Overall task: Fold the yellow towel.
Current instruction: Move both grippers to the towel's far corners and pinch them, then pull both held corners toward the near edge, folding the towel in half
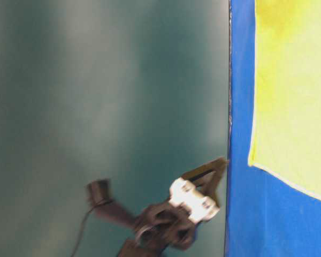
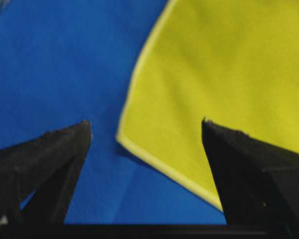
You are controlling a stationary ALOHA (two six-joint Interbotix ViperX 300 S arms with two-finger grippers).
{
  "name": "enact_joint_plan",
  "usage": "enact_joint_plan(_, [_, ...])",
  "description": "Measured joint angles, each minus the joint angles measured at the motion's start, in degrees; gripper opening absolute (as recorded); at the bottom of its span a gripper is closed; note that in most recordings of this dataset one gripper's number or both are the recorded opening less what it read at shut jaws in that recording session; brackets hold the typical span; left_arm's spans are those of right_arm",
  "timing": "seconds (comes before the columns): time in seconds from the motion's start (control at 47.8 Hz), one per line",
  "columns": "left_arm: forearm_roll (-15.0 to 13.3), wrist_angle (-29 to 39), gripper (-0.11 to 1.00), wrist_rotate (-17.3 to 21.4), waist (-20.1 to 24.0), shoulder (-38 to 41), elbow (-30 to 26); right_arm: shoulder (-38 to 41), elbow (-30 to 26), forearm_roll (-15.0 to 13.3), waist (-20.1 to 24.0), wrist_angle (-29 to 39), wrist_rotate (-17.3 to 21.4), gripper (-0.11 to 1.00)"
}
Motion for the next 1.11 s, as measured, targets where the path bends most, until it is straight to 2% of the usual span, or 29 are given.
enact_joint_plan(0.23, [0.00,-0.53,0.86,0.79,2.02,9.05,-4.75,7.29,0.00,-0.44,-2.90,-5.10,0.00,0.57])
enact_joint_plan(0.502, [0.00,-0.53,0.84,1.05,2.20,11.95,-6.68,11.07,0.00,-0.53,-4.48,-6.77,-0.09,0.54])
enact_joint_plan(0.606, [0.00,-0.44,0.79,0.88,2.46,12.57,-6.86,11.95,0.00,-0.53,-4.66,-7.56,0.18,0.48])
enact_joint_plan(0.711, [0.00,-0.26,0.58,1.14,2.72,13.36,-7.03,12.39,0.00,-0.53,-4.66,-7.73,0.18,0.30])
enact_joint_plan(0.816, [0.00,0.53,0.28,0.88,2.72,14.41,-7.21,12.48,0.00,-0.44,-4.48,-7.65,0.18,0.04])
enact_joint_plan(0.92, [0.00,1.23,0.04,0.79,2.64,14.59,-7.21,12.48,-0.09,-0.44,-4.31,-7.47,0.44,0.04])
enact_joint_plan(1.108, [0.00,1.58,0.02,0.88,2.64,14.50,-7.21,12.30,0.00,-0.44,-4.04,-5.98,0.70,0.04])
